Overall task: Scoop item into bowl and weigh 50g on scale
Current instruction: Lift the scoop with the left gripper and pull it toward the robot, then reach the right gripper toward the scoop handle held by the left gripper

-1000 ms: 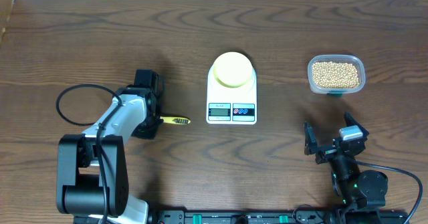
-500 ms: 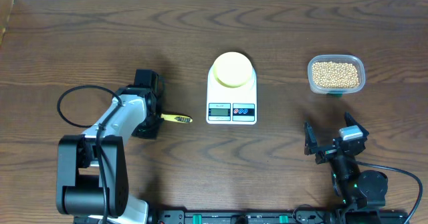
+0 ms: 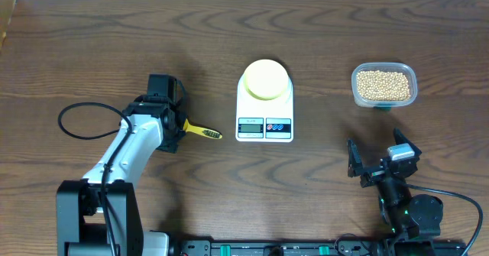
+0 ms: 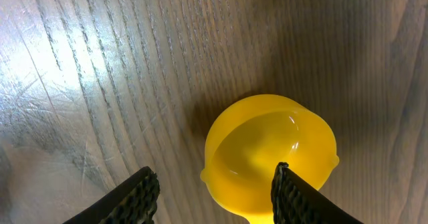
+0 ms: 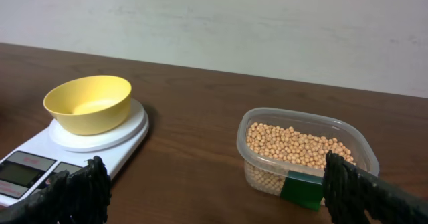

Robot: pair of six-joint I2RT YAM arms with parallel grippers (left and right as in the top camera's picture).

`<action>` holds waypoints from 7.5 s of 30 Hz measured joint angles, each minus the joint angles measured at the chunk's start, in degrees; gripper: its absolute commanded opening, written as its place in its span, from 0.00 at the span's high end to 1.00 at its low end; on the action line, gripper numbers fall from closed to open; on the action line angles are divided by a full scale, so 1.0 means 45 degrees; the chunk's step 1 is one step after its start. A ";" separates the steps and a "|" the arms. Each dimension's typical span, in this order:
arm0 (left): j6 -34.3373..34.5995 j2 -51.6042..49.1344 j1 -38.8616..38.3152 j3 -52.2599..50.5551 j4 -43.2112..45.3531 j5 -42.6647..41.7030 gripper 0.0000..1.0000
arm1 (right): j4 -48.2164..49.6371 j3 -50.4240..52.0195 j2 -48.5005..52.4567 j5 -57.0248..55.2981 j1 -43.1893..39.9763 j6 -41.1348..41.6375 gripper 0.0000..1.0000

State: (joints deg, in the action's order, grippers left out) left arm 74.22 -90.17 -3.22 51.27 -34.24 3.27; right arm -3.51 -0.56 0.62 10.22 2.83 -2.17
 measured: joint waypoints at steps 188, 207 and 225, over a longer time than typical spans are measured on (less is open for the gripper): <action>-0.1433 0.7383 0.0000 -0.1098 -0.4872 -0.2997 0.93 | -0.9267 -0.9097 1.0875 0.6154 0.0000 0.7932 0.01; -0.1151 0.7383 0.0000 -0.1098 -0.4872 -0.3347 0.93 | -0.7159 -0.9321 1.1443 0.8782 0.1613 0.6358 0.01; -0.0913 0.7378 0.0000 -0.1098 -0.4527 -0.3764 0.93 | -0.3376 -0.9316 1.3197 0.5668 0.6781 1.0210 0.04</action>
State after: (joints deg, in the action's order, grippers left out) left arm 70.11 -56.97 -3.22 46.33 -54.61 -13.67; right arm -18.70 -42.48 60.01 35.73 33.34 43.77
